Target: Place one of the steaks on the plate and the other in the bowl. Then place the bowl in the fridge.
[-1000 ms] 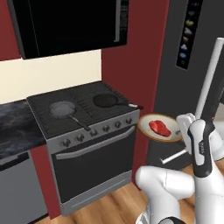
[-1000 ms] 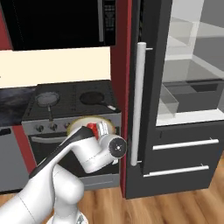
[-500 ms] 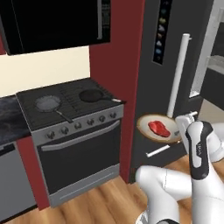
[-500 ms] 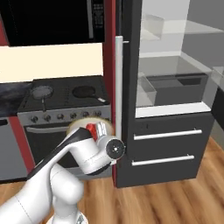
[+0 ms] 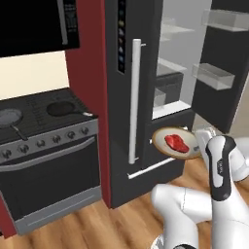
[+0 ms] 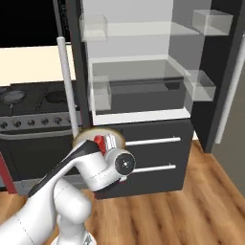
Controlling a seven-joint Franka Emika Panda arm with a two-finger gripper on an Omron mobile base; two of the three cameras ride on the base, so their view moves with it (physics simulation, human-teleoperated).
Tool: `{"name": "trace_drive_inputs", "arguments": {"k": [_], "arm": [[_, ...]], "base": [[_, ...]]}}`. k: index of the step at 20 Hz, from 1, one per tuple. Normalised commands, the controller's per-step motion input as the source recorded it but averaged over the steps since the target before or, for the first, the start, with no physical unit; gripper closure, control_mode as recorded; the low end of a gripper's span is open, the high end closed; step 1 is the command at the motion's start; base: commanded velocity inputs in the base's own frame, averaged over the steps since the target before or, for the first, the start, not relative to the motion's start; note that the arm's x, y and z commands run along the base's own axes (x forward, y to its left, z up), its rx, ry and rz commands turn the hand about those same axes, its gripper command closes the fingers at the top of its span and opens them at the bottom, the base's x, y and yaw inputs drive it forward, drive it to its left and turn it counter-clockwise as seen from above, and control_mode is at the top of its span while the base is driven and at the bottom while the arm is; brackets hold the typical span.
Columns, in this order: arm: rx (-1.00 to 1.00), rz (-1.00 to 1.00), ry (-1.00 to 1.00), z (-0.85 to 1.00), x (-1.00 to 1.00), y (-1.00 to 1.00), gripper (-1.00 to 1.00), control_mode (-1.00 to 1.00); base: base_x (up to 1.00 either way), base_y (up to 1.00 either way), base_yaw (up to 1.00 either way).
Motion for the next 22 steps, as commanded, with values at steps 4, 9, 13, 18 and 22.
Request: {"name": "trace_drive_inputs", "arguments": {"k": [4,9,13,18,22], "arm": [[0.00,0.00,0.00,0.00,0.00,0.00,1.00,1.00],[0.00,0.00,0.00,0.00,0.00,0.00,1.00,1.00],[0.00,0.00,0.00,0.00,0.00,0.00,1.00,1.00],[0.00,0.00,0.00,0.00,0.00,0.00,1.00,1.00],[0.00,0.00,0.00,0.00,0.00,0.00,1.00,1.00]], "base": [[0.11,-1.00,0.11],[0.23,-0.55,0.11],[0.24,-0.33,0.08],[0.42,-0.06,0.14],[0.19,0.00,0.09]]}}
